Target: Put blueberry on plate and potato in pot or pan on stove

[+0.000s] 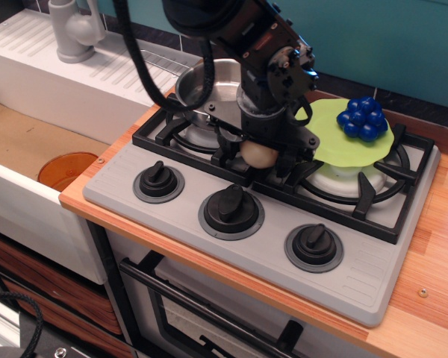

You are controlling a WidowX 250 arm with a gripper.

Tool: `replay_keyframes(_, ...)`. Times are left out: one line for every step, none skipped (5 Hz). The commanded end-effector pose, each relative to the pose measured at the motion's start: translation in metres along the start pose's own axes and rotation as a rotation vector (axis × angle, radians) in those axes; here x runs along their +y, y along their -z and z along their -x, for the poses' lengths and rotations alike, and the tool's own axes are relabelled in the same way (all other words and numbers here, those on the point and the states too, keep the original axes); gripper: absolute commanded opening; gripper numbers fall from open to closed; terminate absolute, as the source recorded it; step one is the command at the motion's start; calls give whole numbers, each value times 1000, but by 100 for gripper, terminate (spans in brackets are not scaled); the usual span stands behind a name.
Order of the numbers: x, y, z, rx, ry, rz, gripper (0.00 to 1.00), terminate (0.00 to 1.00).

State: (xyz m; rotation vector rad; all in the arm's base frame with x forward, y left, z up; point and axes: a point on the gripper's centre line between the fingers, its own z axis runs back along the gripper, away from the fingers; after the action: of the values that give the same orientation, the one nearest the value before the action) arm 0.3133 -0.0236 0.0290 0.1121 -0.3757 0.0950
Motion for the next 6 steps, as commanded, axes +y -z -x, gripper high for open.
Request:
replay_keyframes(3, -49, -4, 61, 24, -47, 0, 0)
replay_keyframes(8, -76, -11, 95, 33, -78, 0, 0)
replay_keyframes(15, -95, -24, 122, 55, -88, 0, 0)
replay_keyframes(30, -108, -52, 141, 97, -87, 0, 0)
replay_keyframes(43, -100, -74, 137, 126, -81, 0, 0)
replay_keyframes(57, -80, -90, 142, 152, -47, 0, 0)
